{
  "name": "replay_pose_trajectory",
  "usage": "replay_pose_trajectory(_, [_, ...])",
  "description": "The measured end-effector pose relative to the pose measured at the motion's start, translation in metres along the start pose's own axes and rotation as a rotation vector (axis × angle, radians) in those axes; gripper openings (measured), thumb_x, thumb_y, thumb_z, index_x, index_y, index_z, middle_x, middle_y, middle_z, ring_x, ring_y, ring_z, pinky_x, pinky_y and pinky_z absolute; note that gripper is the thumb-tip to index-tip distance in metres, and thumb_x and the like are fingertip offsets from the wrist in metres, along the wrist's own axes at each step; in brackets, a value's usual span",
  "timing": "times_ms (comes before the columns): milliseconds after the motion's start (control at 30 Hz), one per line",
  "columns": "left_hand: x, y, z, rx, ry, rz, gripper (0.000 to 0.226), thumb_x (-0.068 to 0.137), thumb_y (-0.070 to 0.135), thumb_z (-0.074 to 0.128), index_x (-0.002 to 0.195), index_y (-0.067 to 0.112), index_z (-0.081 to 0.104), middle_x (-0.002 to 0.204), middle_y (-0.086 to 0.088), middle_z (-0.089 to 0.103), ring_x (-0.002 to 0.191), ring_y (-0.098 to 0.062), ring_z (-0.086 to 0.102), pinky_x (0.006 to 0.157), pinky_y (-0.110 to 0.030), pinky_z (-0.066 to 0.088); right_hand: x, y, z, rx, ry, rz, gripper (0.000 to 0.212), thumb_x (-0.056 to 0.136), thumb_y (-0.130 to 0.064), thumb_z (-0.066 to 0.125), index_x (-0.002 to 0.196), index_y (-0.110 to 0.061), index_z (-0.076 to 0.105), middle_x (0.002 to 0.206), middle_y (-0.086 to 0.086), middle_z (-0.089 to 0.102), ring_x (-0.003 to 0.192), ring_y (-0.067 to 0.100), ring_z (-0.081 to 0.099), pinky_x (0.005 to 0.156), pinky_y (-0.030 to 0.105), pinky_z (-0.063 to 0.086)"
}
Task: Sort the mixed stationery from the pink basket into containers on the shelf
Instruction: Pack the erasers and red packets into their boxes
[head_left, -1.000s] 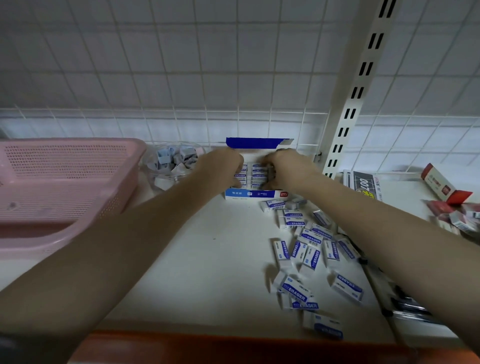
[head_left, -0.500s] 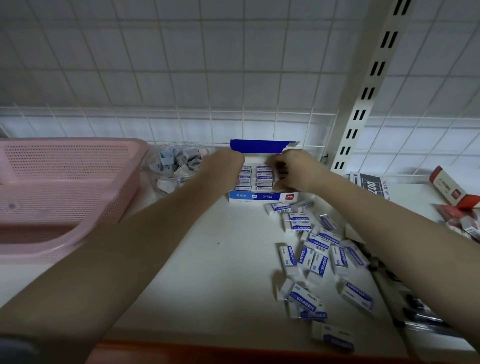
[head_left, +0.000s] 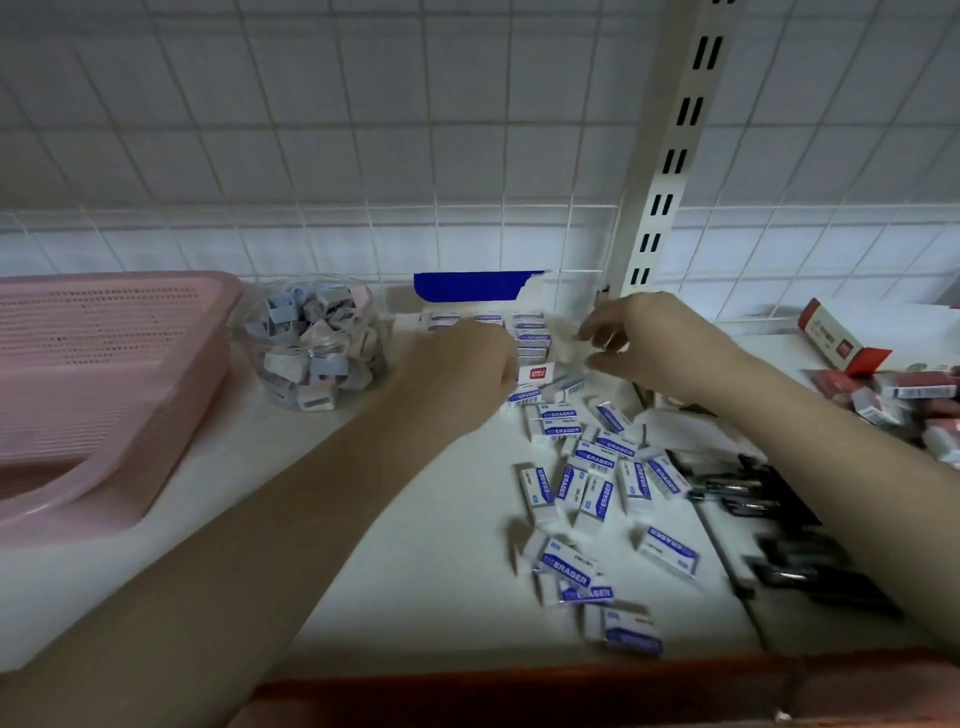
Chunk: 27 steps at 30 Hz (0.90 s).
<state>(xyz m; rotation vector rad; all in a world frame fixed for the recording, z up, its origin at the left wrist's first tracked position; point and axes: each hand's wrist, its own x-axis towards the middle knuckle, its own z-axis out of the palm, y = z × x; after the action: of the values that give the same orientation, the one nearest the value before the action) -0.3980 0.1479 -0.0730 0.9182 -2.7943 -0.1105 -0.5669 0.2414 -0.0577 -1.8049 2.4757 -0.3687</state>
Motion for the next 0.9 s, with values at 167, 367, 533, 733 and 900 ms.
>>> replay_pose_trajectory(167, [0.006,0.012,0.021,0.072,-0.112,-0.038,0.029,0.095,0.032,0.053,0.113,0.011,0.061,0.101,-0.005,0.063,0.086,-0.023,0.059,0.073,-0.033,0.049,-0.032,0.011,-0.001,-0.042,-0.171,0.136,0.028,0.086,-0.033,0.065,0.112,-0.021,0.066,0.099,-0.003,0.064,0.092,0.013,0.057,0.081,0.024,0.044])
replay_pose_trajectory(367, [0.011,0.016,0.031,0.022,-0.114,-0.095,0.033,0.095,0.036,0.054,0.104,0.006,0.064,0.085,-0.006,0.058,0.079,-0.023,0.056,0.071,-0.033,0.047,-0.042,0.001,0.019,-0.016,-0.136,0.216,0.045,0.087,-0.049,0.06,0.121,-0.018,0.062,0.112,0.003,0.065,0.101,0.02,0.06,0.084,0.029,0.049])
replay_pose_trajectory(533, [0.004,0.013,0.026,0.012,-0.201,-0.12,0.028,0.093,0.024,0.057,0.114,0.008,0.063,0.091,-0.005,0.063,0.082,-0.022,0.059,0.06,-0.026,0.043,-0.037,-0.003,0.02,0.043,-0.174,0.271,0.036,0.088,-0.033,0.062,0.11,-0.005,0.066,0.101,0.01,0.07,0.082,0.022,0.068,0.077,0.034,0.056])
replay_pose_trajectory(733, [-0.042,0.003,0.004,-0.046,-0.204,-0.234,0.022,0.084,0.019,0.064,0.104,0.01,0.067,0.083,-0.005,0.063,0.067,-0.019,0.053,0.049,-0.023,0.033,-0.033,-0.016,0.014,0.202,-0.091,0.143,0.036,0.092,-0.036,0.054,0.093,-0.003,0.07,0.085,0.013,0.068,0.076,0.028,0.066,0.065,0.03,0.051])
replay_pose_trajectory(900, [-0.091,-0.007,-0.001,-0.252,-0.067,-0.37,0.02,0.091,0.024,0.057,0.105,0.014,0.068,0.093,-0.003,0.066,0.088,-0.021,0.06,0.074,-0.029,0.044,-0.012,-0.037,0.012,0.325,-0.063,-0.055,0.026,0.097,-0.024,0.049,0.11,-0.011,0.068,0.102,0.003,0.068,0.079,0.015,0.056,0.063,0.024,0.038])
